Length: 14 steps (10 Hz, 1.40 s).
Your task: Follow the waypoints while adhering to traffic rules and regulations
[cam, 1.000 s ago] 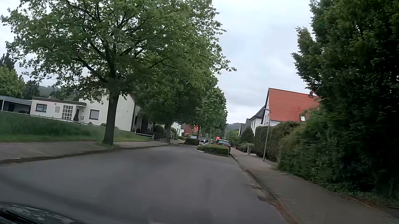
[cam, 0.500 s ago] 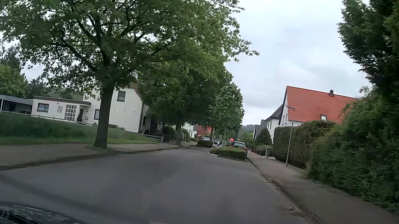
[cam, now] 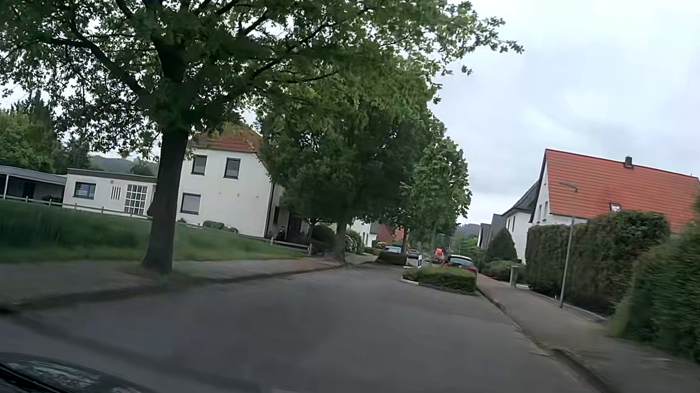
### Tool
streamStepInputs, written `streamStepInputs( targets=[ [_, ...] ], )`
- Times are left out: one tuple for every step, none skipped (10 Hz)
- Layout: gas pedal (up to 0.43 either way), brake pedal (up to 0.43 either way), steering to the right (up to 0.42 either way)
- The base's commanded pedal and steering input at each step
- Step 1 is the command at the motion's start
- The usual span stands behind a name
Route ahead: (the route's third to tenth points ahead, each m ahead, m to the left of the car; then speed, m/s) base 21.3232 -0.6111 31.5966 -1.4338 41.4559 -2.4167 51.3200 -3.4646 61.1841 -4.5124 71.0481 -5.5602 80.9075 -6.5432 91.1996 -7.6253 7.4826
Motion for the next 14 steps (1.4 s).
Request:
streamStepInputs(
  targets=[
    [0.177, 0.0, -0.063],
    [0.177, 0.0, -0.058],
    [0.177, 0.0, -0.052],
    [0.177, 0.0, -0.042],
    [0.177, 0.0, -0.034],
    [0.169, 0.0, -0.027],
    [0.169, 0.0, -0.017],
    [0.157, 0.0, -0.007],
    [0.157, 0.0, -0.002],
    [0.157, 0.0, 0.003],
    [0.138, 0.0, 0.007],
    [0.079, 0.0, 0.012],
    [0.008, 0.0, 0.017],
    [0.0, 0.0, 0.022]
  ],
)
